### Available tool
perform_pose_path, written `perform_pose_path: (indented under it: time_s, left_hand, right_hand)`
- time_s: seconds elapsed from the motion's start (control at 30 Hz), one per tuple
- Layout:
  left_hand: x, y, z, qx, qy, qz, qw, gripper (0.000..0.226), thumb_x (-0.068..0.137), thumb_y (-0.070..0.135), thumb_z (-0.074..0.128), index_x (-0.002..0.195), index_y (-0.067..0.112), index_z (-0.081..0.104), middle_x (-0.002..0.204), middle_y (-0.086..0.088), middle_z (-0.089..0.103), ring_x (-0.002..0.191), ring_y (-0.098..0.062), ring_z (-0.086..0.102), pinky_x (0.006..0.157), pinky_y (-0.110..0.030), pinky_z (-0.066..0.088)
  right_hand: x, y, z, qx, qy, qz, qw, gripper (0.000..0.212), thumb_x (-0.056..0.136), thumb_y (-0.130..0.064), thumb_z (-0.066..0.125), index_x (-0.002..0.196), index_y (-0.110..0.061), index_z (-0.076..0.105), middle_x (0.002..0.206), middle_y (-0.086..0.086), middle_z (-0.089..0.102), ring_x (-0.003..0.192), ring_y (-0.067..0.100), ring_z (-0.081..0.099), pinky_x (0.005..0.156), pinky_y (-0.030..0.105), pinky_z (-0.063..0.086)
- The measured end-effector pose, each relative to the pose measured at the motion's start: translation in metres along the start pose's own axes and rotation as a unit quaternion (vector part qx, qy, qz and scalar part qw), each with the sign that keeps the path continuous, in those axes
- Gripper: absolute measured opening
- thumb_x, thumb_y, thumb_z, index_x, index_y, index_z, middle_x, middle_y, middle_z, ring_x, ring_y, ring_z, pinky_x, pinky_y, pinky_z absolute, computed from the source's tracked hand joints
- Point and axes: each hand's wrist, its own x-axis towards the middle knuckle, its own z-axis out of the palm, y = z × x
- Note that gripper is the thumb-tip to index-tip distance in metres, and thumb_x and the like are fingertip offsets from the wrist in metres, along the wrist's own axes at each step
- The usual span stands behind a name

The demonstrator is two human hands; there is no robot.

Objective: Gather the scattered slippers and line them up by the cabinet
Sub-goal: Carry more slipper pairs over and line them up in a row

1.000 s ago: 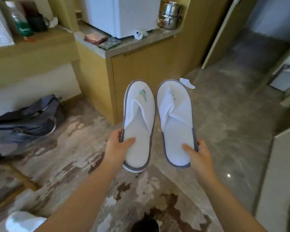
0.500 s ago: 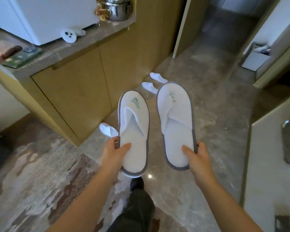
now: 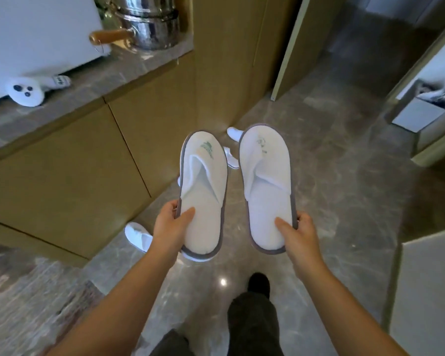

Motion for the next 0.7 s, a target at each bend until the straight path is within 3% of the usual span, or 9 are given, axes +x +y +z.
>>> perform_pose_path:
  time_s: [0.3, 0.43, 0.53, 0.63, 0.7]
  left_hand:
    - [0.089, -0.005, 0.068, -0.085, 0.184, -0.099, 0.974, 0.017, 0.081, 0.012, 0.059, 0.097, 0.01, 0.055, 0.097, -0.012, 0.063, 0.093, -0.031, 0.058, 0.084, -0.047, 0.048]
    - [0.126, -0.024, 0.068, -0.116, 0.252, -0.144, 0.95, 0.019, 0.078, 0.014, 0.062, 0.096, 0.01, 0.054, 0.092, -0.009, 0.063, 0.09, -0.03, 0.059, 0.079, -0.042, 0.049]
    - [0.162, -0.048, 0.059, -0.127, 0.276, -0.171, 0.937, 0.019, 0.079, 0.014, 0.061, 0.096, 0.008, 0.057, 0.099, -0.015, 0.064, 0.093, -0.033, 0.061, 0.08, -0.046, 0.051]
    - [0.203, -0.077, 0.047, -0.128, 0.305, -0.189, 0.925, 0.008, 0.079, 0.014, 0.061, 0.082, 0.018, 0.056, 0.091, -0.01, 0.064, 0.092, -0.033, 0.061, 0.083, -0.05, 0.051]
    - [0.231, -0.099, 0.04, -0.121, 0.316, -0.198, 0.92, 0.014, 0.079, 0.011, 0.06, 0.076, 0.024, 0.054, 0.085, -0.005, 0.062, 0.089, -0.03, 0.06, 0.08, -0.047, 0.052]
  right_hand:
    - [0.181, -0.031, 0.046, -0.093, -0.192, -0.002, 0.977, 0.019, 0.081, -0.007, 0.056, 0.096, -0.008, 0.045, 0.083, 0.001, 0.053, 0.078, 0.019, 0.052, 0.067, 0.031, 0.041]
    - [0.228, -0.022, 0.093, -0.135, -0.264, 0.015, 0.955, 0.018, 0.08, -0.007, 0.056, 0.095, -0.006, 0.046, 0.08, 0.001, 0.052, 0.075, 0.018, 0.052, 0.058, 0.026, 0.04]
    - [0.257, -0.004, 0.139, -0.16, -0.295, 0.026, 0.942, 0.018, 0.081, -0.007, 0.057, 0.094, -0.008, 0.045, 0.081, 0.001, 0.052, 0.076, 0.018, 0.051, 0.057, 0.024, 0.04]
    - [0.283, 0.02, 0.187, -0.172, -0.315, 0.04, 0.933, 0.02, 0.082, -0.008, 0.057, 0.098, -0.009, 0.045, 0.083, -0.001, 0.052, 0.076, 0.015, 0.051, 0.055, 0.021, 0.039]
    - [0.301, 0.04, 0.217, -0.18, -0.321, 0.046, 0.929, 0.02, 0.082, -0.008, 0.057, 0.097, -0.009, 0.044, 0.08, -0.005, 0.05, 0.075, 0.011, 0.049, 0.057, 0.021, 0.039]
